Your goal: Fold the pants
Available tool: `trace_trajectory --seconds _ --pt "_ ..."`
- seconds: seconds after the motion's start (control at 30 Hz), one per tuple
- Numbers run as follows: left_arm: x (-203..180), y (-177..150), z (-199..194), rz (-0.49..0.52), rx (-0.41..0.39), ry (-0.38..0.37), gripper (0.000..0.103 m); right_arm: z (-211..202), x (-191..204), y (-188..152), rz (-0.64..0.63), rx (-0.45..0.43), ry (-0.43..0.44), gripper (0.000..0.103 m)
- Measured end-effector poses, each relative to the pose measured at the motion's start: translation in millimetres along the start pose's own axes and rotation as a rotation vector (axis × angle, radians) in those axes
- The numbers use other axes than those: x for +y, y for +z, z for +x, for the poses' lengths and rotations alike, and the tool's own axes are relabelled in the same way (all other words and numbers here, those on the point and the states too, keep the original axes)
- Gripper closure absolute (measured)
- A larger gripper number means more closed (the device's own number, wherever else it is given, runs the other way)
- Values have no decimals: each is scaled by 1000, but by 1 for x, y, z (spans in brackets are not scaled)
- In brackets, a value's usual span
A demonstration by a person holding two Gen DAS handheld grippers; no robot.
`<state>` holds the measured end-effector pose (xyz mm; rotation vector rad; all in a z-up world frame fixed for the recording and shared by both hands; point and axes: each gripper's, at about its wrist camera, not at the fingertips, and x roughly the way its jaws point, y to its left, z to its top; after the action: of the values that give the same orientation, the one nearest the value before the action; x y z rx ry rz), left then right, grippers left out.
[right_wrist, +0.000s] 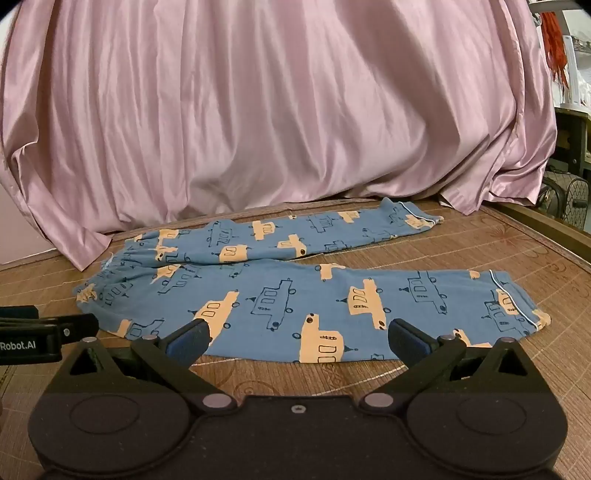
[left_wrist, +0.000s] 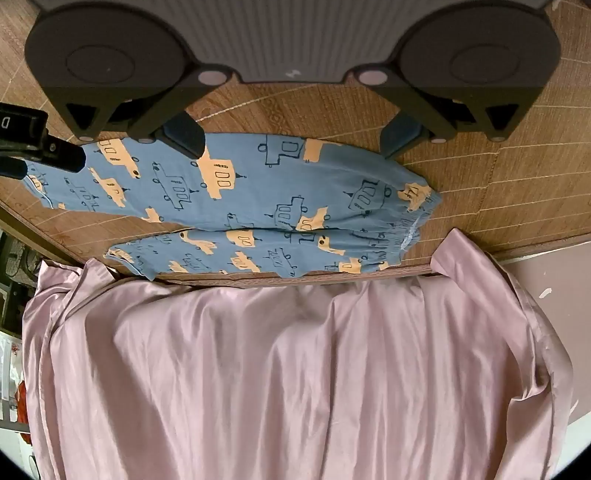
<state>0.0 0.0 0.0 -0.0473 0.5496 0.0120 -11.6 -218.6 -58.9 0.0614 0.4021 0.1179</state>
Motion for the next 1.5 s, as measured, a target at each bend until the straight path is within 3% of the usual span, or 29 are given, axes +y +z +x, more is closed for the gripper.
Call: trace_trajectory --seconds 1.5 --pt "2 -1 -1 1 7 -5 0 2 0 -1 2 11 1 0"
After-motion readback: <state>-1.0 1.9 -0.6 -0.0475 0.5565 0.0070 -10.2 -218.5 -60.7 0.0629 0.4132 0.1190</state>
